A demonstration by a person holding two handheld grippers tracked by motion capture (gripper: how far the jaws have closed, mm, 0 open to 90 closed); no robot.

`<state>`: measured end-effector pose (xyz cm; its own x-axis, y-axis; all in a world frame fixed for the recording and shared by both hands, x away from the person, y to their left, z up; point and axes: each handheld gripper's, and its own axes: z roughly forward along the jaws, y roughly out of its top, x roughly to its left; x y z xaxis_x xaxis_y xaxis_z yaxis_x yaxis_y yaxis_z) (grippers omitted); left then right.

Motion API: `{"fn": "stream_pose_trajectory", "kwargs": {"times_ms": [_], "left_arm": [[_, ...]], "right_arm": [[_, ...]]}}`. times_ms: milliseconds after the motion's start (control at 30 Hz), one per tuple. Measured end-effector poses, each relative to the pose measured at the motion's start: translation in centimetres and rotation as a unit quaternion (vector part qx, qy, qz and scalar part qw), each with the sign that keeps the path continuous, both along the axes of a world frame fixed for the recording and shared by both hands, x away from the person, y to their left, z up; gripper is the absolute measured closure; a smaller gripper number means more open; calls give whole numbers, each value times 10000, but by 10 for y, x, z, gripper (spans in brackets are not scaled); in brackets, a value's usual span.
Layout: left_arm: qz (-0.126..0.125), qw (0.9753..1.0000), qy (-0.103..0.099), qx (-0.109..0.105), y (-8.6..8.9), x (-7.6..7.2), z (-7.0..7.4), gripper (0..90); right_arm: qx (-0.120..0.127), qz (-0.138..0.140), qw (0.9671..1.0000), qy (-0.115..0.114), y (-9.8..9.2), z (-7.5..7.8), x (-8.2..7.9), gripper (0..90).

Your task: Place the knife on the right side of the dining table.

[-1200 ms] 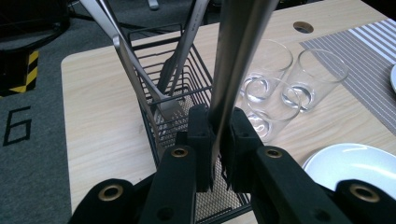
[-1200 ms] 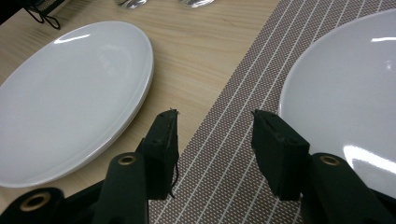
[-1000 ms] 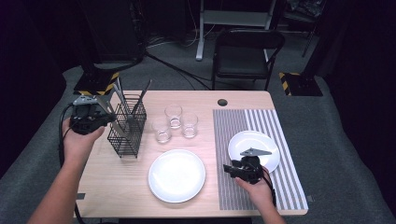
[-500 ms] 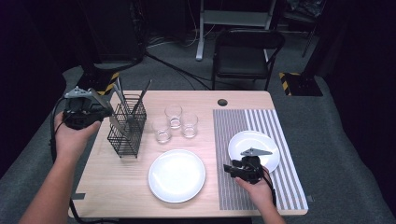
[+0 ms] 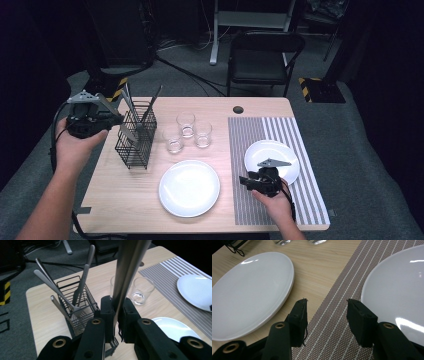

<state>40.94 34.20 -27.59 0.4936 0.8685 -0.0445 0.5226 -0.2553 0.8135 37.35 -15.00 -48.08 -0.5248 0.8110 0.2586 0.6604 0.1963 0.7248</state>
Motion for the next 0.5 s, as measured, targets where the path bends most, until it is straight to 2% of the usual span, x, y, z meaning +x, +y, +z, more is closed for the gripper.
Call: {"fn": "stream_pose_trajectory", "kwargs": {"times_ms": [233,500], "left_arm": [[-245,9997,44,48,-7,-4,1,823],[-540,9985,88,52,-19,-11,-7,823]], "right_arm": [[-8,12,10000,-8,0,0,0,507],[-9,18,10000,-5,0,0,0,507]]}}
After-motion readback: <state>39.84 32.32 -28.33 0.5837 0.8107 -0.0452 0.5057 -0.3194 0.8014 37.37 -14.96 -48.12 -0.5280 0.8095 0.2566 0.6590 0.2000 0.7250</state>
